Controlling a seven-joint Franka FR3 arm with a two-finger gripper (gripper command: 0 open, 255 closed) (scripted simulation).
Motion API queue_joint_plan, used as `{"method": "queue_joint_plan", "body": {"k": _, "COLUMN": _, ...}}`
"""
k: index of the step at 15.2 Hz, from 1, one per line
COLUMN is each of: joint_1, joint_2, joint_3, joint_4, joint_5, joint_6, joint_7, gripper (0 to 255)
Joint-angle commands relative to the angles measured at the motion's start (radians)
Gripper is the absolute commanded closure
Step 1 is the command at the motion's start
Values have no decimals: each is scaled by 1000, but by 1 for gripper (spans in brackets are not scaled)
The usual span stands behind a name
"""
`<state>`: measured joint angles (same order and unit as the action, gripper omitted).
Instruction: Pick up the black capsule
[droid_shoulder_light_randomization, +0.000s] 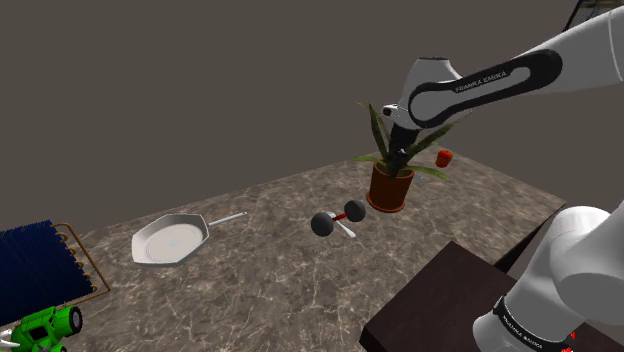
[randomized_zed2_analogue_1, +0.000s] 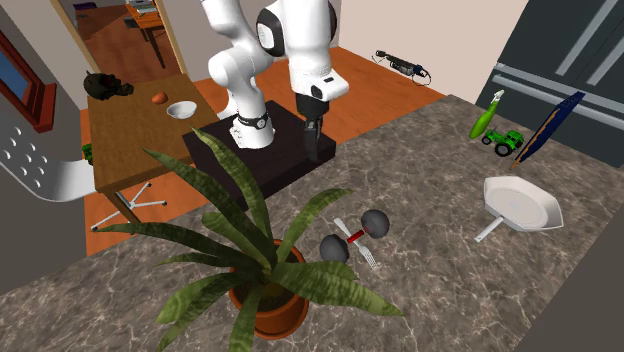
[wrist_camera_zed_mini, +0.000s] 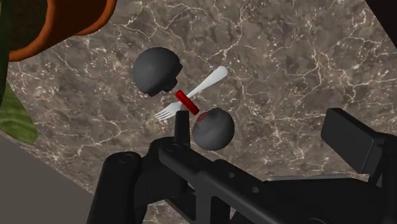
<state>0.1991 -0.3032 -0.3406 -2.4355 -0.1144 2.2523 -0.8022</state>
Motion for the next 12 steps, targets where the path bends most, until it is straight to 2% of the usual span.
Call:
{"method": "queue_joint_plan", "body": {"k": 1, "joint_1": 22, "joint_2": 80, "joint_3": -22, "joint_4": 17, "joint_5": 24, "joint_6": 56, "joint_7": -79, "gripper": 0}}
{"method": "queue_joint_plan", "body": {"k": 7, "joint_1": 63, "joint_2": 327, "joint_3": -48, "joint_4": 94, "joint_5": 146, "joint_6": 195, "joint_7": -331, "gripper": 0}}
{"method": "queue_joint_plan", "body": {"k": 12, "joint_1": 49, "joint_2": 533, "joint_3": -7, "joint_4": 188, "joint_5": 260, "joint_6": 274, "joint_7": -537, "gripper": 0}}
